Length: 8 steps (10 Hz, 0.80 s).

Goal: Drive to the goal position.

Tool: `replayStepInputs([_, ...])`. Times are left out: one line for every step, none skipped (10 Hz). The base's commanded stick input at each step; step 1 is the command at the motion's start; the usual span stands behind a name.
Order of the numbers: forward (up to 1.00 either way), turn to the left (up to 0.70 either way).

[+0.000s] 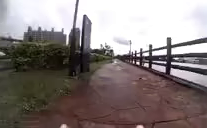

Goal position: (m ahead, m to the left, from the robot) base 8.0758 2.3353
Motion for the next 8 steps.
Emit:
replayStepInputs([0.85, -0.32])
replayStepInputs([0.85, -0.33])
replayStepInputs([0.85, -0.33])
replayStepInputs([0.85, -0.33])
replayStepInputs([0.85, -0.33])
replayStepInputs([0.85, -0.33])
replayStepInputs([0.85, -0.33])
replayStepInputs([0.85, -0.08])
